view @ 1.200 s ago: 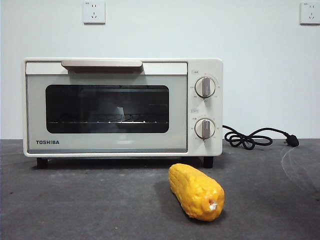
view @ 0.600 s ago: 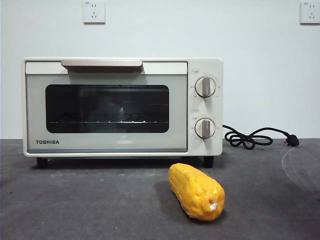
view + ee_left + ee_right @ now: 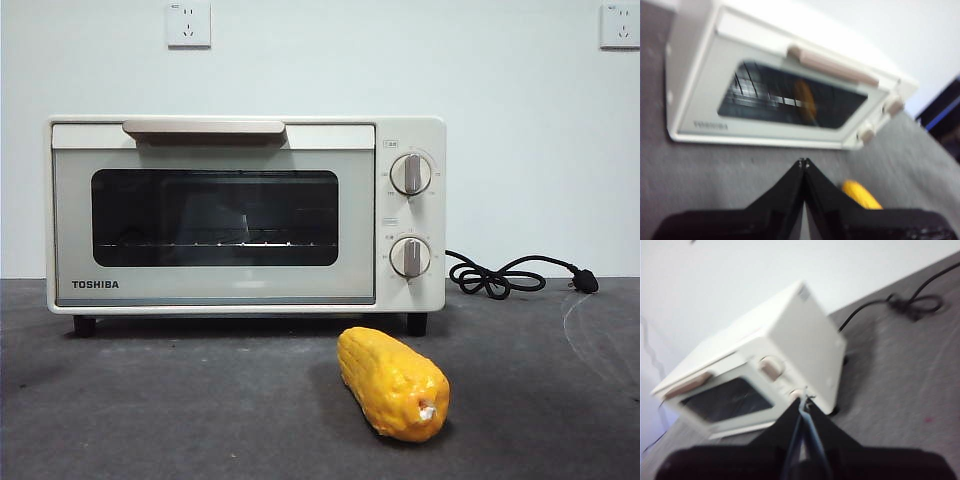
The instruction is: Take the corn from the table,put the corn in the oven
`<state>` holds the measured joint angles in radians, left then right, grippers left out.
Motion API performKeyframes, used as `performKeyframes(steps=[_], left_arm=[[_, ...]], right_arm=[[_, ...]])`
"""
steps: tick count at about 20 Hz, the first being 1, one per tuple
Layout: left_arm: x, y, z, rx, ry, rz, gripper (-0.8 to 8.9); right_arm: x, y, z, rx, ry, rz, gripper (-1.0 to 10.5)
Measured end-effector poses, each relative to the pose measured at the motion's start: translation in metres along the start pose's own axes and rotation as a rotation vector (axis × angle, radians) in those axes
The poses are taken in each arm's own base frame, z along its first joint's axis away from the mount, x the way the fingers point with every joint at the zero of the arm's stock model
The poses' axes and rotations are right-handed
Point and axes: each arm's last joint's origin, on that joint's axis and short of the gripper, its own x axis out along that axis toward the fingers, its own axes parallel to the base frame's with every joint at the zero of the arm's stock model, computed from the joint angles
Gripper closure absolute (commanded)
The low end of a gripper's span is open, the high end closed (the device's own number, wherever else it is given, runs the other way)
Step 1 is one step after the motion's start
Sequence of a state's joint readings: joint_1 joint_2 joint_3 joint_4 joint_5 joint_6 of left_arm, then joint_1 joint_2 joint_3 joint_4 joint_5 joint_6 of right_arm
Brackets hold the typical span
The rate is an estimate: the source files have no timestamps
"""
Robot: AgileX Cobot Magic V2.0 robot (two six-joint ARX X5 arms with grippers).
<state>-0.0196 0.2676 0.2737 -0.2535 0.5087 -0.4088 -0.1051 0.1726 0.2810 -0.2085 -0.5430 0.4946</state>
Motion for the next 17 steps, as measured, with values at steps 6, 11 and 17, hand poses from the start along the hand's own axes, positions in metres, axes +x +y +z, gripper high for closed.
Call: performKeyframes(steps=[6,11,17], left_arm=[[0.009,-0.011,0.032,0.024,0.193,-0.033,8.19],[0.018,-0.021,0.06,0.016,0.333,-0.098,8.19],[0.026,-0.038,0.092,0.06,0.461,-0.133,8.19]], right_arm=[[0.008,0.017,0.034,-0.016,0.167,0.103,9.5],[0.022,0.025,0.058,0.013,0.307,0.184,9.5],[0.046,0.035,0.065,0.03,0.536,0.239,9.5]])
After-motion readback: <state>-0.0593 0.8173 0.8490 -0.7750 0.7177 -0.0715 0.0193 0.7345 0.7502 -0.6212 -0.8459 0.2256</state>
